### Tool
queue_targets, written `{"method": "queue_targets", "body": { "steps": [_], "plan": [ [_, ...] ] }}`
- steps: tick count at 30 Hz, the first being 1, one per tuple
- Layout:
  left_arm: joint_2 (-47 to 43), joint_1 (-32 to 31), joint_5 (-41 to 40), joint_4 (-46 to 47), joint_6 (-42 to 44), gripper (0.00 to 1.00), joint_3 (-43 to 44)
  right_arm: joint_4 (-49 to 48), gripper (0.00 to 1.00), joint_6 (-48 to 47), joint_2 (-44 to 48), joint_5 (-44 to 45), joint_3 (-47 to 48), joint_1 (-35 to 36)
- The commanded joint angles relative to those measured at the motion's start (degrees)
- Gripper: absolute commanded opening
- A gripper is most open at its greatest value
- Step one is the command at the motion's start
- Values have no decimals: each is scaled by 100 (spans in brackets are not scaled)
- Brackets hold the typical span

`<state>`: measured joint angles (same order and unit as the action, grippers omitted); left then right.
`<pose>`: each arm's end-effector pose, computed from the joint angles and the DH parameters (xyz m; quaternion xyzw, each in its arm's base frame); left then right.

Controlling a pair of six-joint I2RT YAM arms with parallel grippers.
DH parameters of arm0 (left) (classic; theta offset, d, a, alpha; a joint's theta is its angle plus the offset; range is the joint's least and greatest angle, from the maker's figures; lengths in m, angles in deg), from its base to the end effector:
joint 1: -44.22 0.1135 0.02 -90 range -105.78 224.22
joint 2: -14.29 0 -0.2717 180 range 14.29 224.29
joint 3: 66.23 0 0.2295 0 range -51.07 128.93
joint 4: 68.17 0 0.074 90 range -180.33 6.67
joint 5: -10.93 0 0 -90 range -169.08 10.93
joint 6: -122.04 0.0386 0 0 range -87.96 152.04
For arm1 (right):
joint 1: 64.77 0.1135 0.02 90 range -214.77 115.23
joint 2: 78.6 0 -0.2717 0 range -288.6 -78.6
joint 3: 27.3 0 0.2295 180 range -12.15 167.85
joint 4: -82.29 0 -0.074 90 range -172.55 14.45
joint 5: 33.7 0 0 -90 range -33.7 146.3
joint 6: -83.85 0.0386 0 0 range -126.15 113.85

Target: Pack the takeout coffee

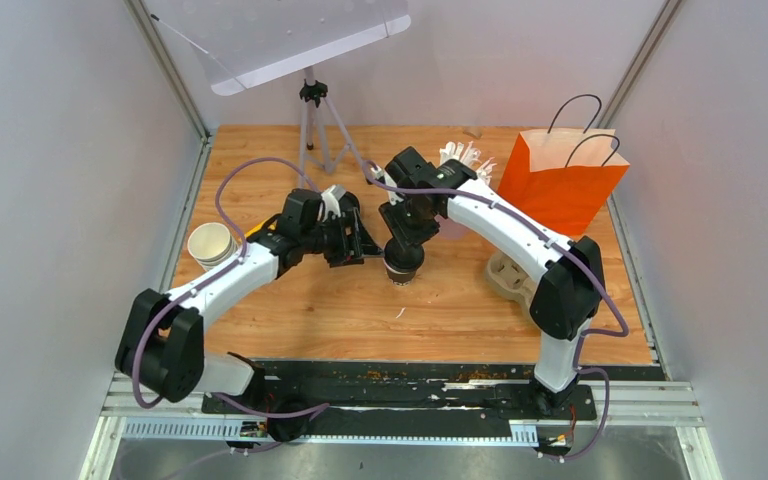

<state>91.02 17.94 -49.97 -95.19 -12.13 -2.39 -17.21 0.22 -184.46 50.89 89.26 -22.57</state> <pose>0.2284 -0.1337 0.2576 -0.0313 0.8828 -0.4223 0.2034 0.2632 0.2436 0.3120 -0.3104 0.9332 0.1144 0.1406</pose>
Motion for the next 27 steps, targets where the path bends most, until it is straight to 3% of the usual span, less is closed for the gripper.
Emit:
{"method": "queue_targets", "body": {
  "steps": [1,10,21,27],
  "plan": [
    [335,1,-126,837,-27,73,220,-600,39,111,232,183,-2,-25],
    [864,-8,264,1718,484,77,256,-862,39,149,548,378,-535,-154],
    [1199,-83,475,1525,828,77,494,-1111,36,278,492,78,-776,-257],
    [1384,-105,632,1580,851,72,500,-1217,36,255,373,-26,-691,-262]
  ]
}}
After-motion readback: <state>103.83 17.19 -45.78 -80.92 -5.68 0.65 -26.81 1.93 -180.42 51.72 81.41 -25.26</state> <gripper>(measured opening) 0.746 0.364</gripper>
